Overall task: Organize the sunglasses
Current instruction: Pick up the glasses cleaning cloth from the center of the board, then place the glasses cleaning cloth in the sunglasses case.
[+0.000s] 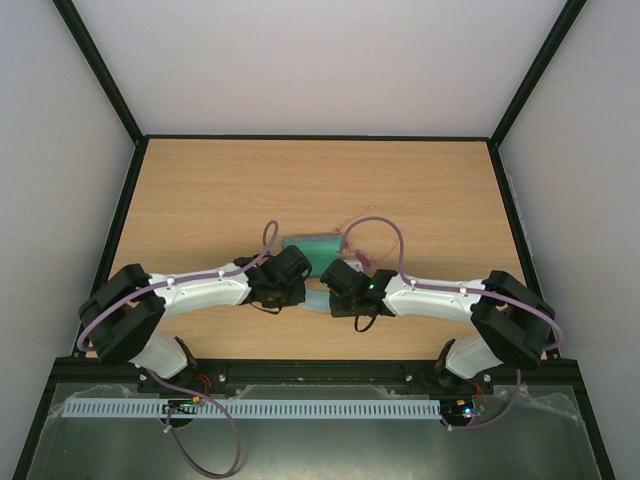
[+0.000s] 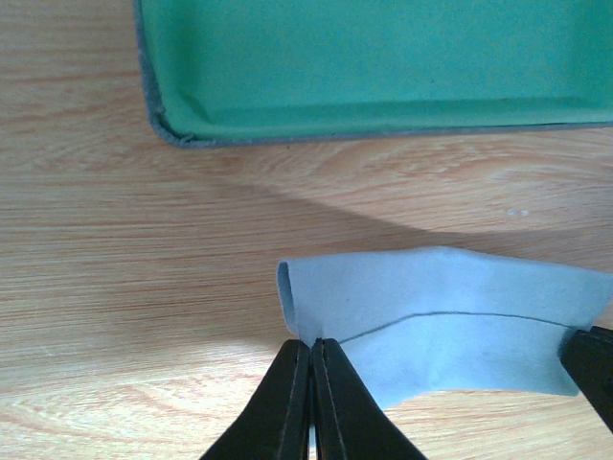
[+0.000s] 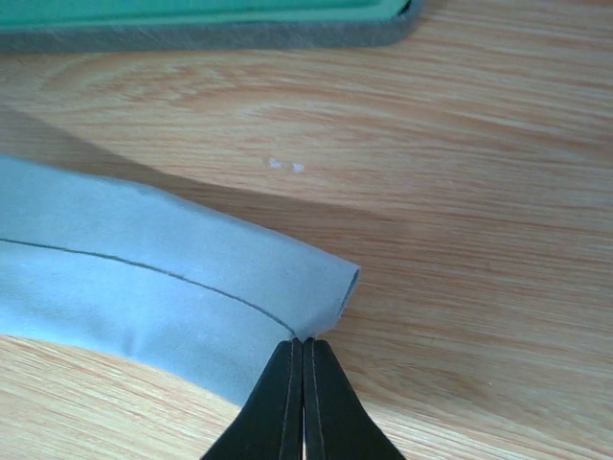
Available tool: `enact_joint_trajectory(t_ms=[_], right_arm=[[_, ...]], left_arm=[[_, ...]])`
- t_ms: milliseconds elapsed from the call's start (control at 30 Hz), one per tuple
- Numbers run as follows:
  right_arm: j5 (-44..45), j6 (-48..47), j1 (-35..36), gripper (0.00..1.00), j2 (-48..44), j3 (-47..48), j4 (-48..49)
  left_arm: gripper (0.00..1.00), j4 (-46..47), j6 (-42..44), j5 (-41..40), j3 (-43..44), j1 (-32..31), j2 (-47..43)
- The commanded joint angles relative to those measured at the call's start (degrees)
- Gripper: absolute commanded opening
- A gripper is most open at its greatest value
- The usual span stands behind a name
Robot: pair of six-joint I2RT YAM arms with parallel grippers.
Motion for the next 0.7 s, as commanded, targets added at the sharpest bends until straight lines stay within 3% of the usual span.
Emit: enact_joint_trajectory(t_ms=[0,333,667], right_arm=[[1.73,-0.98,0.10,0.01,-0.49,3.58,-4.29],[2.54,-3.08,-0.88,0.01,1.61,8.89,-6.46],[0.88,-8.16,-7.23,0.01,3.71,14.24,-8.15]], left_arm=[[0.02,-2.24,1.01,-1.70,2.02,0.82,-2.18],[0.02,-3.47,2.53,-2.33,3.63,3.51,-4.17],[0.02,-1.88,5.66,-1.86,5.23,8.47,-3.36]])
